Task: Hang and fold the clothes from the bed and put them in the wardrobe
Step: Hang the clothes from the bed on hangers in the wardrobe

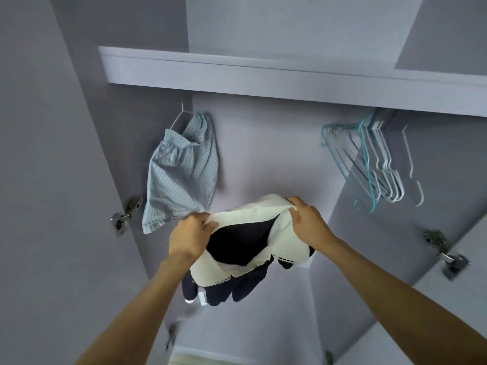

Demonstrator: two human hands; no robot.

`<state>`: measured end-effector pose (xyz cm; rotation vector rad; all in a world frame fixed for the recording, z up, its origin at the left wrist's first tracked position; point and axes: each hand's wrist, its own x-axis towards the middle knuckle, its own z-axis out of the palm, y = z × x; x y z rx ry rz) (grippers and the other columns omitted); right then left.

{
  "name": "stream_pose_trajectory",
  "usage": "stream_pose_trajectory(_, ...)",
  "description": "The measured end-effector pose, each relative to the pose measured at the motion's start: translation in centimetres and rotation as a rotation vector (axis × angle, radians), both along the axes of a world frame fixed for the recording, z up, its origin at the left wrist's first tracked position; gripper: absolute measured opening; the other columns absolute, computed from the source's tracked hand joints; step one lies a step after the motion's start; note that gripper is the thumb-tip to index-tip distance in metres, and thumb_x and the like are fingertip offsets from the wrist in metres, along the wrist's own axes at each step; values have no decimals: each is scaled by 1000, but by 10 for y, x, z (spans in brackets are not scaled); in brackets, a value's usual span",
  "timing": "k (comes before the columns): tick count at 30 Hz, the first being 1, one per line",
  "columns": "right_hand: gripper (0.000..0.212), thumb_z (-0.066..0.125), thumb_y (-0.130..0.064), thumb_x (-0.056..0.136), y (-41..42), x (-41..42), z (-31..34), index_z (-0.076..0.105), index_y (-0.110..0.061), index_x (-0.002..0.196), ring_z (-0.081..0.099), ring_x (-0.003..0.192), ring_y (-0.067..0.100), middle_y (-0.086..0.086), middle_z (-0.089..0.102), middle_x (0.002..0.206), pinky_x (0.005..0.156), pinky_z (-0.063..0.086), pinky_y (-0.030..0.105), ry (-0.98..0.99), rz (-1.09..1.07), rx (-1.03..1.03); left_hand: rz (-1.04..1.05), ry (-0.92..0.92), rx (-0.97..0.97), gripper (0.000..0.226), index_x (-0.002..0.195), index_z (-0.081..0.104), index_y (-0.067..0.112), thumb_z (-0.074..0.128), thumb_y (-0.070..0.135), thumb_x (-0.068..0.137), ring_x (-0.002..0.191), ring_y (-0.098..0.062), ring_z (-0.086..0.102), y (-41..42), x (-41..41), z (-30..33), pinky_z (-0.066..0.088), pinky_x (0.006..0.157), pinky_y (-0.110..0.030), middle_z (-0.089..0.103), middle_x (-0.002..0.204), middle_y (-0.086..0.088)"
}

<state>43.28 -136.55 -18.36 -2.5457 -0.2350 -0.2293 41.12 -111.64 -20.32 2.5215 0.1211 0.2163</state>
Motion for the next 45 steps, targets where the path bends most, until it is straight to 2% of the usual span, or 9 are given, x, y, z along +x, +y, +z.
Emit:
stream_pose_trajectory(3, 34, 36, -16, 100, -27, 14, 8, 50, -12, 131, 58, 104, 32, 12, 64, 112, 84, 46, 36, 60, -32, -84, 5, 46, -4, 35, 65, 48, 16, 54, 37, 92, 73, -24, 53, -29, 23, 4, 38, 60, -31, 55, 70, 0)
stream_pose_trajectory(7, 39, 47, -11, 91, -92, 39, 13, 54, -18, 128, 52, 120, 23, 0, 57, 128, 98, 42, 38, 155, -105, -47, -55, -38, -126, 22, 73, 56, 22, 56, 34, 92, 73, -21, 53, -87, 64, 26, 36, 63, -28, 58, 72, 2)
stream_pose_trajectory(9, 44, 50, -12, 89, -111, 46, 11, 51, -13, 133, 48, 124, 25, 4, 51, 135, 99, 42, 39, 35, -209, -49, -60, -59, -156, 21, 71, 57, 24, 57, 32, 90, 75, -23, 57, -104, 75, 34, 38, 64, -28, 60, 71, 2)
stream_pose_trajectory(13, 38, 64, -11, 81, -146, 69, 7, 58, 4, 115, 55, 103, 42, 25, 57, 109, 76, 49, 50, -322, -551, -227, -68, -126, -185, 16, 72, 62, 25, 60, 30, 86, 73, -20, 58, -141, 96, 45, 41, 66, -27, 62, 69, 6)
stream_pose_trajectory(19, 52, 74, -1, 62, -167, 87, 0, 59, 4, 111, 66, 76, 38, 21, 66, 84, 65, 52, 40, -152, -670, -520, -54, -138, -214, 12, 72, 68, 24, 64, 29, 82, 73, -21, 62, -152, 105, 41, 52, 72, -34, 67, 68, 5)
stream_pose_trajectory(22, 41, 47, -11, 91, -168, 92, -2, 42, -3, 131, 64, 92, 39, 21, 67, 96, 76, 46, 38, -92, -676, -397, -31, -129, -202, 11, 73, 68, 24, 63, 28, 83, 74, -20, 61, -146, 105, 38, 50, 71, -33, 67, 68, 3)
stream_pose_trajectory(25, 32, 36, -20, 100, -158, 100, 0, 54, 0, 116, 63, 91, 40, 23, 67, 94, 68, 41, 36, -164, -684, -306, -1, -108, -190, 10, 76, 69, 22, 63, 28, 83, 73, -21, 60, -138, 103, 35, 46, 66, -30, 67, 70, 2)
stream_pose_trajectory(40, 30, 43, -22, 95, -100, 57, -24, 60, 3, 97, 61, 71, 42, 27, 63, 72, 59, 38, 36, -299, -456, 77, 35, -58, -161, 11, 74, 67, 27, 61, 31, 83, 76, -21, 61, -98, 67, 21, 49, 68, -31, 67, 71, 5)
stream_pose_trajectory(45, 35, 36, -41, 78, -80, 3, -75, 51, -10, 80, 51, 50, 32, 1, 49, 51, 53, 42, 36, -208, -351, 364, 65, -39, -189, 13, 69, 65, 29, 62, 31, 81, 74, -21, 61, -78, 46, 10, 50, 68, -32, 67, 70, 4)
